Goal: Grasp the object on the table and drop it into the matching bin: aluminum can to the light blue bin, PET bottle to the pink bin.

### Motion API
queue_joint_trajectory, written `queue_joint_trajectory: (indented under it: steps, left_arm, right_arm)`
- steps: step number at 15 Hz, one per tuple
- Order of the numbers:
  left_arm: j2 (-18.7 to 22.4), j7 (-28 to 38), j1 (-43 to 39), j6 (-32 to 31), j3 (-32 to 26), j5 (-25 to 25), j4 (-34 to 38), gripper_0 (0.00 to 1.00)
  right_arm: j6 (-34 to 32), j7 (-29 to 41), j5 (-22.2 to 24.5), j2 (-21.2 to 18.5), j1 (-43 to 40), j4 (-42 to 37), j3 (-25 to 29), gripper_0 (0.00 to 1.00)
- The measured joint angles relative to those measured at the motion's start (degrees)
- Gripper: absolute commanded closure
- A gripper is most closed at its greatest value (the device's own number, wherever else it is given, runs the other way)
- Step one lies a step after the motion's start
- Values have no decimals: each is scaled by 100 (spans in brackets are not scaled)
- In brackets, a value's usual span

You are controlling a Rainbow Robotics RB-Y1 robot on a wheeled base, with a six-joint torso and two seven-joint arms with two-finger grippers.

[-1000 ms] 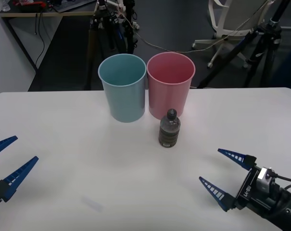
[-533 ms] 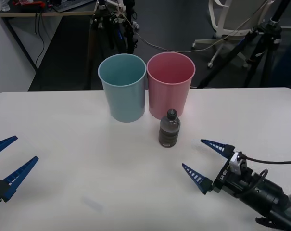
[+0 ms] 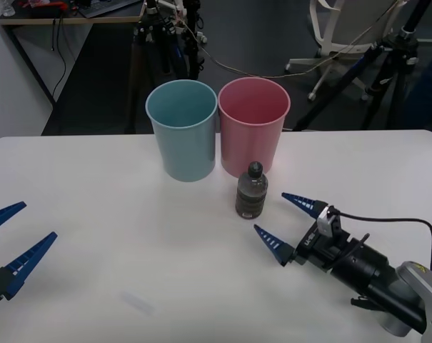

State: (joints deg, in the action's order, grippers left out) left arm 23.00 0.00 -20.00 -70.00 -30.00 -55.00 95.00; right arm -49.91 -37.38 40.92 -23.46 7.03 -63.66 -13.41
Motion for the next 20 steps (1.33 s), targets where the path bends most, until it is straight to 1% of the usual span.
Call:
queue_joint_trajectory:
  steps: [5, 11, 15, 20]
  left_arm:
    - [0, 0, 0, 0, 0, 0, 0, 0]
    - [0, 0, 0, 0, 0, 0, 0, 0]
    - [0, 0, 0, 0, 0, 0, 0, 0]
    - [0, 0, 0, 0, 0, 0, 0, 0]
  right_arm:
    - [431, -49, 18, 247, 210, 13, -7, 0]
    - [863, -61, 19, 437, 385, 13, -64, 0]
    - [1218, -136, 57, 663, 469, 13, -68, 0]
    - [1479, -234, 124, 897, 538, 13, -74, 0]
